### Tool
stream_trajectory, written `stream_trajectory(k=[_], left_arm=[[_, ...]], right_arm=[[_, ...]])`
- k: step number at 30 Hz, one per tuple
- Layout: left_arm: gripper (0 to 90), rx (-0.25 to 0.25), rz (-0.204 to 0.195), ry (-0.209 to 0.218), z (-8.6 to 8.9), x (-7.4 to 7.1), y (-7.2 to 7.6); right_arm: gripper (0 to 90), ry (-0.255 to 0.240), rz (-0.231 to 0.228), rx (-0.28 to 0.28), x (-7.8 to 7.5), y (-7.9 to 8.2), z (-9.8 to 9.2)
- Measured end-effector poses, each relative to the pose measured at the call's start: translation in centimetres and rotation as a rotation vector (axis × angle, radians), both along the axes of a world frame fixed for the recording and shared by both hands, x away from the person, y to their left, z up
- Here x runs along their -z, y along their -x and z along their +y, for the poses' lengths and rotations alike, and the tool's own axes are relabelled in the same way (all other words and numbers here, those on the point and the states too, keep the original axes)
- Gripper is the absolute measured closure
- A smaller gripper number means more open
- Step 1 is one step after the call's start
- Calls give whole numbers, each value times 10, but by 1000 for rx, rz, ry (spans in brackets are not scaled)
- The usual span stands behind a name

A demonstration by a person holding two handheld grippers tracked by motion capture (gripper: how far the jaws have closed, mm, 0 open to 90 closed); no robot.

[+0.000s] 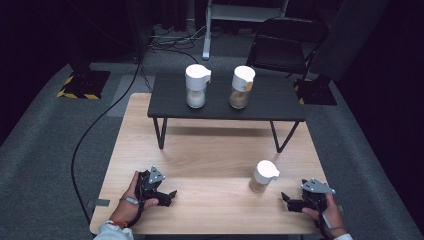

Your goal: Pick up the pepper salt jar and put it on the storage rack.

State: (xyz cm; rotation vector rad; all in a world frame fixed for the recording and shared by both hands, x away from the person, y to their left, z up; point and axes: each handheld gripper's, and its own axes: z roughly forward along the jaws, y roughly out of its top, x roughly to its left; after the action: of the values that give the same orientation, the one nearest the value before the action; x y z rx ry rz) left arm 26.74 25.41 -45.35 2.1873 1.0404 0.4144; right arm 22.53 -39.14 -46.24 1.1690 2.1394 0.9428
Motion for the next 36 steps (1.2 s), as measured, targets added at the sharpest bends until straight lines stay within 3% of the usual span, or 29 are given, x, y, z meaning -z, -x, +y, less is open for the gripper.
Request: stream_trajectory(k=[8, 15, 36], left_arm=[[1, 1, 1, 1, 0, 0, 0], [1, 1, 1, 0, 0, 0, 0], [1, 9, 0, 0, 1, 0, -1]], right_arm=[[16, 7, 60, 32, -3, -12, -2], [3, -46, 124, 44, -6, -25, -13], [1, -46, 126, 34, -6, -26, -17]])
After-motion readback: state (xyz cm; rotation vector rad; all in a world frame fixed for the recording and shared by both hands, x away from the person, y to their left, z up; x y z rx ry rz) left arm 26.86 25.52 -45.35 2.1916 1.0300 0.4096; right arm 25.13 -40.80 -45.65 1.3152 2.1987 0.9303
